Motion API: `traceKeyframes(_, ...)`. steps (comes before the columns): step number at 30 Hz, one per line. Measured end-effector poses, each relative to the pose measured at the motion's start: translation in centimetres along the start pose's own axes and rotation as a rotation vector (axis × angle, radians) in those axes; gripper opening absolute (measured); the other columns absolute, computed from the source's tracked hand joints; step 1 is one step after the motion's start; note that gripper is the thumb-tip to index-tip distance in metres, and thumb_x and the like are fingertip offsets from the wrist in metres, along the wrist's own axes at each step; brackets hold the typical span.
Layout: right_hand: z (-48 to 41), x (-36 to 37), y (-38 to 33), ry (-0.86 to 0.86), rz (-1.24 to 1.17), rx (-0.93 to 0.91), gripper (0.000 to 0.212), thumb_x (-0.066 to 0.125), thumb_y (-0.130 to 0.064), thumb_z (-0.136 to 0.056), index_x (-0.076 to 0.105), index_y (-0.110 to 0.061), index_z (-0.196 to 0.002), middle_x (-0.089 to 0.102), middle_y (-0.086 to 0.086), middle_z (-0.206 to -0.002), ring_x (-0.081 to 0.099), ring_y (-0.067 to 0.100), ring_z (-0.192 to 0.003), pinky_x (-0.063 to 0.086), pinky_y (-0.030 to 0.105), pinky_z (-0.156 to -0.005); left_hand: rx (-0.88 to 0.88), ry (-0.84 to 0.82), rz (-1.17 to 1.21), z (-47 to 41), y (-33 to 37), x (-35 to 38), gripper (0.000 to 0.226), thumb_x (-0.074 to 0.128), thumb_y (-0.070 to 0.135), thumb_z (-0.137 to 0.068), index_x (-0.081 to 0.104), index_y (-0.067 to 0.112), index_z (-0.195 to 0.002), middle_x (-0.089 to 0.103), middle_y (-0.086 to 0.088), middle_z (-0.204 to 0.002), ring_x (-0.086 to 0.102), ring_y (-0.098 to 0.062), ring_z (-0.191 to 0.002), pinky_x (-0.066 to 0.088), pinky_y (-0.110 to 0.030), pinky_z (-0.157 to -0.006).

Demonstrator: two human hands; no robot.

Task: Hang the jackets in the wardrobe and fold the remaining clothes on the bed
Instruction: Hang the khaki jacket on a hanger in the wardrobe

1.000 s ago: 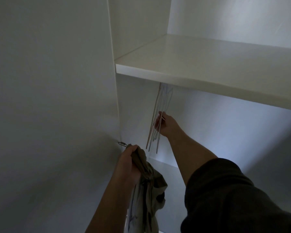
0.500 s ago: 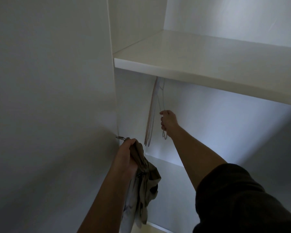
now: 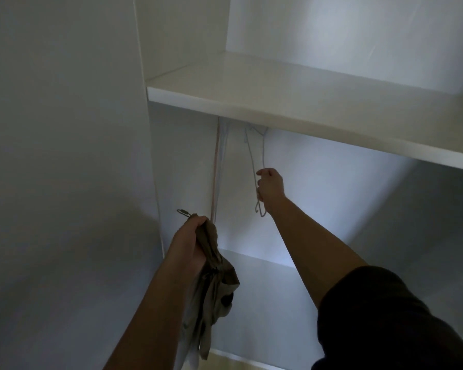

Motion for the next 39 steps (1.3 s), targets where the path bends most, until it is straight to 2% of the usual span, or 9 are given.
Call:
traceKeyframes(4, 3.7, -4.0, 2.0, -0.008, -0.004, 0.021, 0.021, 0.034, -0.011, -0.099, 0.054, -0.009, -0.095, 0.041, 0.003, -0.061, 0.034, 0.012, -0.045, 0.028, 0.021, -0.041, 0.013, -0.012, -0.119, 1.1, -2.2, 1.2, 0.018, 0.045, 0.014, -0.097, 0.053, 0.010, -0.081, 0.058, -0.005, -0.074, 0.057, -0.016, -0.066, 0.047, -0.029, -0.065)
traceKeyframes(9, 10.1, -11.2, 7.6, -0.018, 0.079, 0.070, 0.020, 0.048, -0.023, -0.096, 0.047, -0.012, -0.080, 0.041, 0.002, -0.061, 0.036, 0.012, -0.048, 0.031, 0.023, -0.044, 0.054, -0.002, -0.224, 3.8, -5.0, 2.9, 0.036, 0.042, 0.016, -0.101, 0.047, 0.012, -0.065, 0.052, 0.003, -0.038, 0.050, -0.005, -0.033, 0.042, -0.019, -0.044)
traceKeyframes(11, 13.8, -15.6, 9.7, 0.053, 0.147, 0.082, 0.024, 0.050, -0.023, -0.094, 0.043, -0.013, -0.074, 0.038, 0.004, -0.060, 0.034, 0.016, -0.052, 0.031, 0.023, -0.046, 0.069, -0.026, -0.252, 5.7, -6.7, 4.3, 0.035, 0.042, 0.015, -0.101, 0.045, 0.013, -0.066, 0.052, 0.002, -0.041, 0.050, -0.004, -0.034, 0.041, -0.014, -0.041)
traceKeyframes(15, 24.5, -23.7, 13.3, 0.170, 0.139, -0.017, 0.030, 0.054, -0.015, -0.094, 0.045, -0.010, -0.066, 0.039, 0.009, -0.058, 0.039, 0.018, -0.053, 0.035, 0.027, -0.054, 0.048, -0.046, -0.454, 9.6, -10.9, 7.3, 0.030, 0.045, 0.015, -0.099, 0.047, 0.011, -0.069, 0.047, -0.007, -0.069, 0.049, -0.017, -0.059, 0.039, -0.026, -0.059)
traceKeyframes(19, 31.1, -28.9, 12.5, 0.246, -0.050, -0.107, 0.013, 0.054, -0.012, -0.095, 0.054, -0.005, -0.084, 0.050, 0.005, -0.060, 0.051, 0.009, -0.050, 0.047, 0.022, -0.051, 0.046, -0.072, -0.608, 13.4, -14.3, 9.0, 0.026, 0.052, 0.019, -0.095, 0.050, 0.010, -0.070, 0.048, -0.008, -0.069, 0.047, -0.020, -0.060, 0.039, -0.027, -0.058)
traceKeyframes(23, 33.7, -34.6, 8.9, 0.520, -0.182, -0.163, 0.027, 0.047, -0.016, -0.098, 0.051, -0.013, -0.071, 0.040, 0.007, -0.062, 0.039, 0.016, -0.057, 0.033, 0.027, -0.055, 0.038, -0.132, -0.673, 17.0, -16.7, 10.4, 0.026, 0.053, 0.017, -0.095, 0.053, 0.010, -0.070, 0.050, -0.008, -0.069, 0.048, -0.019, -0.059, 0.042, -0.025, -0.053)
traceKeyframes(28, 37.3, -36.3, 5.3, 0.395, -0.260, -0.252, 0.040, 0.032, -0.039, -0.102, 0.041, -0.021, -0.068, 0.033, -0.007, -0.050, 0.029, 0.004, -0.042, 0.026, 0.020, -0.041, 0.048, -0.240, -0.753, 20.2, -18.5, 12.7, 0.023, 0.057, 0.022, -0.093, 0.059, 0.009, -0.075, 0.056, -0.009, -0.073, 0.053, -0.020, -0.063, 0.047, -0.022, -0.052)
traceKeyframes(32, 40.9, -37.8, 0.8, 0.421, -0.364, -0.460, 0.037, 0.030, -0.022, -0.103, 0.041, -0.020, -0.068, 0.034, -0.010, -0.050, 0.028, 0.004, -0.042, 0.024, 0.020, -0.041, 0.035, -0.304, -0.705, 22.5, -19.7, 15.0, 0.021, 0.056, 0.020, -0.094, 0.059, 0.008, -0.077, 0.056, -0.009, -0.074, 0.053, -0.020, -0.065, 0.046, -0.029, -0.062)
traceKeyframes(39, 42.5, -36.3, 0.0, 0.367, -0.686, -0.618, 0.035, 0.036, -0.024, -0.097, 0.047, -0.025, -0.064, 0.032, -0.009, -0.051, 0.026, 0.007, -0.044, 0.025, 0.019, -0.041, -0.004, -0.321, -0.399, 25.6, -20.4, 18.1, 0.026, 0.047, 0.014, -0.097, 0.051, 0.009, -0.072, 0.049, -0.008, -0.070, 0.048, -0.020, -0.064, 0.044, -0.033, -0.065)
Point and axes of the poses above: each hand's wrist, its own z-axis away from the middle knuckle, its own x-axis out of the palm, y = z × x, the point moved 10 cm from there along -z, towards the middle knuckle
